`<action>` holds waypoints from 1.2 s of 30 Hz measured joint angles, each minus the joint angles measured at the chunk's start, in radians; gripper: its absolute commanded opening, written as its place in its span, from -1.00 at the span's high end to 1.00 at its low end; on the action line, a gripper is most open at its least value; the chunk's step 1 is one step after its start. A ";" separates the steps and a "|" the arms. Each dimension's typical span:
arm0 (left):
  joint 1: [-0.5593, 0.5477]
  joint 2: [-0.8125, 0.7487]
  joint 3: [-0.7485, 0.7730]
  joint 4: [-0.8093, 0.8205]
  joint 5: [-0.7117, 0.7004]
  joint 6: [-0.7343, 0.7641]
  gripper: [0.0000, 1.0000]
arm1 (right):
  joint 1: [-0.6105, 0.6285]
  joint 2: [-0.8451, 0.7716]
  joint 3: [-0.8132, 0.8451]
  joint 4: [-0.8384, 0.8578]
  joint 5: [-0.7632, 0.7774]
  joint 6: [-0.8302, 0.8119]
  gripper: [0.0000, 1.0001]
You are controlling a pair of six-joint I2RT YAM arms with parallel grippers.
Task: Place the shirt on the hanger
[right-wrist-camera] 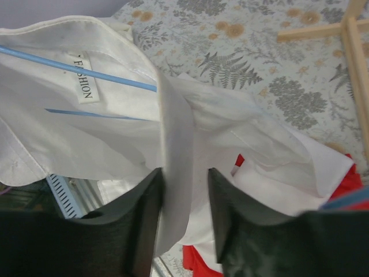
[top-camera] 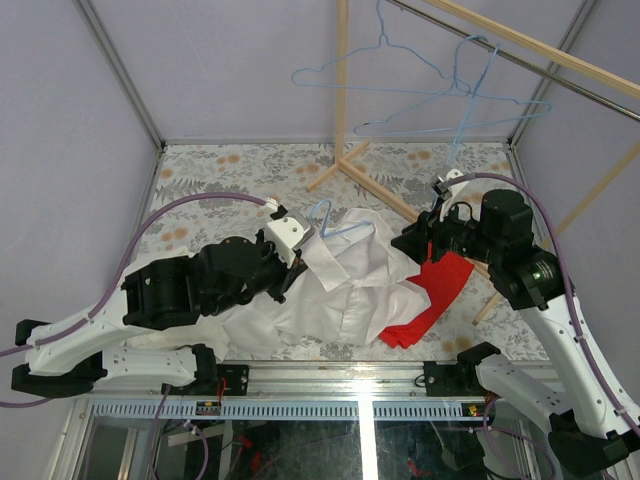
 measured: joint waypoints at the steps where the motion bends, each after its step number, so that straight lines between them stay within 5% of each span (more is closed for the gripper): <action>1: 0.000 -0.001 0.000 0.004 -0.003 0.000 1.00 | 0.000 0.010 0.000 0.009 -0.010 0.006 0.47; 7: 0.000 -0.020 0.000 0.043 -0.028 0.002 1.00 | 0.000 0.095 0.048 0.037 -0.077 0.064 0.99; 15: 0.000 -0.029 0.054 0.095 -0.056 0.067 1.00 | 0.000 0.160 0.244 0.122 -0.123 0.168 1.00; 30: 0.000 0.173 0.557 0.130 -0.122 0.347 1.00 | 0.000 0.406 0.753 0.344 -0.080 0.392 1.00; 36: 0.000 0.174 0.616 0.134 -0.158 0.413 1.00 | 0.000 0.480 0.851 0.399 -0.096 0.444 1.00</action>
